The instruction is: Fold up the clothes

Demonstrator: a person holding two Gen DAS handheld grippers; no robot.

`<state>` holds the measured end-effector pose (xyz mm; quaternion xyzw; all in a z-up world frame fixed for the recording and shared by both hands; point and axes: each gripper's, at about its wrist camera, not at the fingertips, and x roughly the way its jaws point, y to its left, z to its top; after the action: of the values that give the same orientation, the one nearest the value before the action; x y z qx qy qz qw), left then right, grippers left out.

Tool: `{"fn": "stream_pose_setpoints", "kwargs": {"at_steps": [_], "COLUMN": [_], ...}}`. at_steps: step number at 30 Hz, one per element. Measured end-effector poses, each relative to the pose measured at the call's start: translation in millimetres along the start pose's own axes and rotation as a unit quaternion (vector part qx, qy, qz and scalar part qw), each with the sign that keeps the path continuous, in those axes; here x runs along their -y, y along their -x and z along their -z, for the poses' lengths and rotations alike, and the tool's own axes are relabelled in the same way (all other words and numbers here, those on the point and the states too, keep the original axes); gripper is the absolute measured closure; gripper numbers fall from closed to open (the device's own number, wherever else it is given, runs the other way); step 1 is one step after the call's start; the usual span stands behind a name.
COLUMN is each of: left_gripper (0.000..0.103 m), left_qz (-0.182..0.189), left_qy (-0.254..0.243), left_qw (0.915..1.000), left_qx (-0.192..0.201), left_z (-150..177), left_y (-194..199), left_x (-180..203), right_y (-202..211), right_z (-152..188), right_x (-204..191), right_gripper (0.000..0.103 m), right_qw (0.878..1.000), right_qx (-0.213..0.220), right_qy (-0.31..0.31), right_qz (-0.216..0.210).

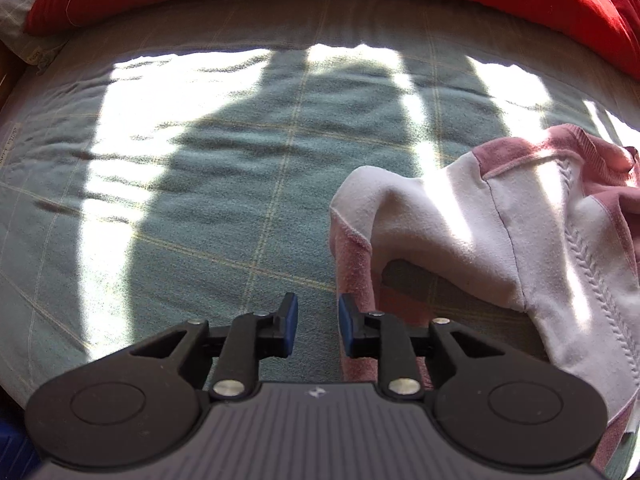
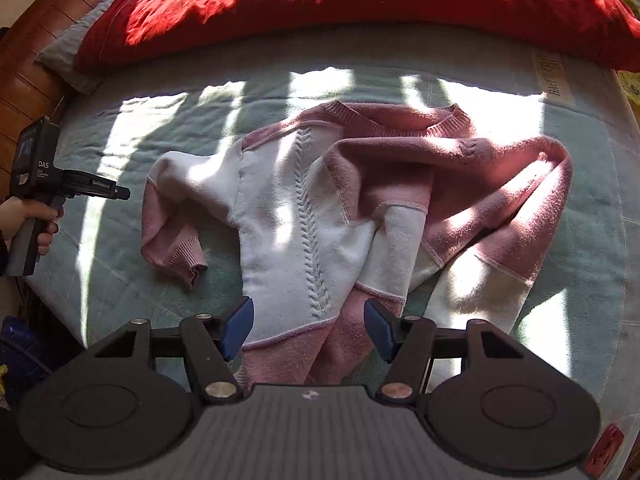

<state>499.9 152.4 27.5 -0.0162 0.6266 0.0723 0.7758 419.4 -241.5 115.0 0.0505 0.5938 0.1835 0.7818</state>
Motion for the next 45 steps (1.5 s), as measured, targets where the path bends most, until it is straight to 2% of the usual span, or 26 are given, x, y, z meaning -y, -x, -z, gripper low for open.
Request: {"fn": "stream_pose_setpoints", "kwargs": {"at_steps": [3,9,16,19,23,26,30,33,35,40,43,45], "left_gripper": [0.076,0.076,0.076,0.076,0.067,0.066,0.064,0.064,0.063,0.063,0.065,0.067], "left_qz": [0.01,0.034,0.039,0.057,0.088,0.128,0.159,0.157,0.148,0.111,0.075,0.07], "left_qy": [0.014,0.06,0.084,0.083,0.059,0.031,-0.039,-0.063,-0.047,-0.005,0.03,0.051], "left_qw": [0.9998,0.9974,0.9957,0.9948,0.994,0.991,0.986,0.985,0.9871,0.9916,0.9942,0.9933], "left_qx": [-0.014,-0.019,0.002,0.015,0.028,0.027,0.029,0.032,0.036,0.066,0.072,0.077], "left_z": [18,37,29,20,11,8,11,17,23,42,50,54], "left_y": [-9,-28,-55,-55,-49,-42,-27,-13,-2,20,13,0], "left_x": [2,2,13,25,54,86,134,151,146,110,79,59], "right_y": [-3,1,-10,-22,-39,-52,-63,-65,-65,-73,-81,-89], "right_z": [3,14,31,39,42,39,31,26,23,17,15,17], "right_x": [-2,3,23,26,26,28,32,42,51,69,73,70], "right_gripper": [0.037,0.035,0.035,0.035,0.035,0.034,0.034,0.034,0.034,0.033,0.033,0.033], "right_qw": [1.0,1.0,0.998,0.998,0.997,0.997,0.996,0.996,0.995,0.995,0.995,0.995], "right_qx": [-0.012,-0.026,-0.051,-0.063,-0.072,-0.072,-0.067,-0.058,-0.052,-0.04,-0.034,-0.028], "right_qy": [0.007,0.007,-0.01,-0.013,-0.008,-0.003,0.006,0.004,-0.001,-0.004,-0.007,-0.009], "right_qz": [0.001,0.011,0.024,0.015,-0.012,-0.031,-0.054,-0.072,-0.083,-0.093,-0.09,-0.097]}}
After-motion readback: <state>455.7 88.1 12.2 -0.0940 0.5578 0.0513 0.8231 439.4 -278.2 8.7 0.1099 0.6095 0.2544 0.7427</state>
